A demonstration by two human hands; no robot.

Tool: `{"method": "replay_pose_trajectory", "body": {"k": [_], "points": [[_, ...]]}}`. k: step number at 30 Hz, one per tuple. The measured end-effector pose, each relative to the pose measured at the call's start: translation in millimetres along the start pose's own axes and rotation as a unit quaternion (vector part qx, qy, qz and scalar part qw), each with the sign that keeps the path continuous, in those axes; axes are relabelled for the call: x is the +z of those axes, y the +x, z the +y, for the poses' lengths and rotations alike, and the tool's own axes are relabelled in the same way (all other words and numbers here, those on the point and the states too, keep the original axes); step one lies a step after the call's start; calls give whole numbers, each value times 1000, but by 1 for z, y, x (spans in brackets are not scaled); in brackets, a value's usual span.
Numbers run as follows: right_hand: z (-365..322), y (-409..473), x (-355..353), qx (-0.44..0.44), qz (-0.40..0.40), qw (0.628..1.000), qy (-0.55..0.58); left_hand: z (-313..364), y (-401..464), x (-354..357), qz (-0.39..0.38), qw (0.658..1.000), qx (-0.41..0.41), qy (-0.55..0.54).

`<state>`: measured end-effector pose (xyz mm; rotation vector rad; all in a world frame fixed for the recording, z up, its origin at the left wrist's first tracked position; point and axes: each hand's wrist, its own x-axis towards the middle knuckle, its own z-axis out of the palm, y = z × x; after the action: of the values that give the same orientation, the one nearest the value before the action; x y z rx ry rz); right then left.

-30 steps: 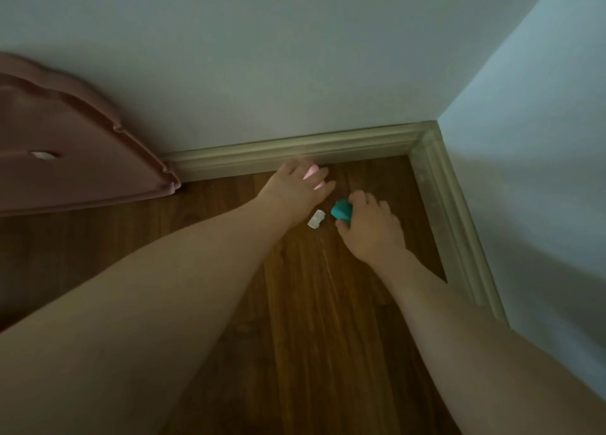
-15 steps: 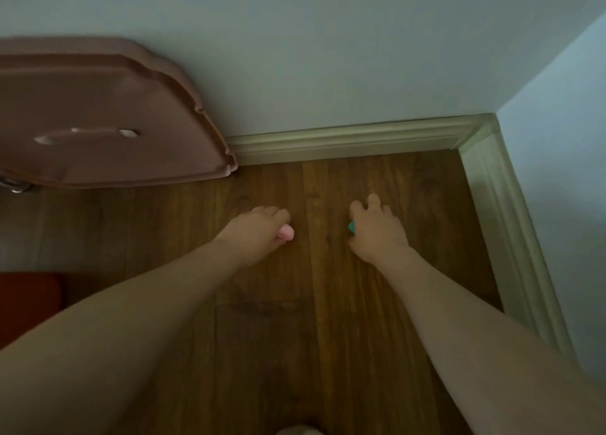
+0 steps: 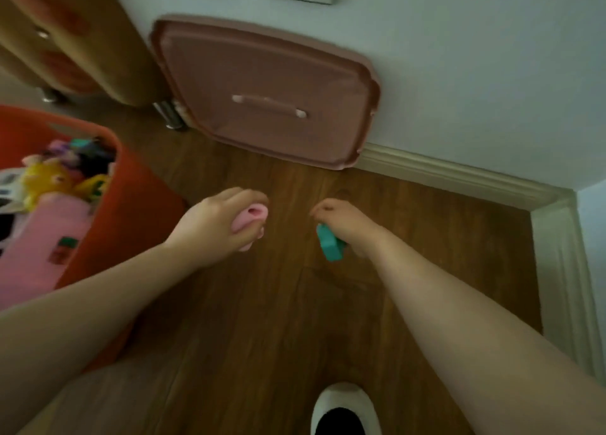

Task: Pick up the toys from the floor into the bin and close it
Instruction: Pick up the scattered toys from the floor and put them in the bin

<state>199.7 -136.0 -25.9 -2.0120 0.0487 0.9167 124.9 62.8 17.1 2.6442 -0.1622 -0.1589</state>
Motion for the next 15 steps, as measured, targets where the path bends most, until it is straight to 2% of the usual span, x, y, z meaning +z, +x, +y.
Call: {"method": "replay_pose_trajectory", "body": {"k": [3, 5, 9, 12, 15], "points": [[-85, -14, 57, -35, -69, 996, 46, -26, -45, -56, 94, 995, 10, -14], [-126, -24, 89, -53, -96, 991, 83, -46, -70, -83, 115, 993, 30, -2], [-188, -35, 158, -144, -81, 982, 94, -104, -125, -119, 128, 990, 52, 6], [-216, -37, 207, -205, -47, 975, 69, -145, -165, -133, 106, 994, 28, -1], [-229, -33, 253, -229, -44, 972, 27, -176, -196, -145, 93, 995, -10, -43]]}}
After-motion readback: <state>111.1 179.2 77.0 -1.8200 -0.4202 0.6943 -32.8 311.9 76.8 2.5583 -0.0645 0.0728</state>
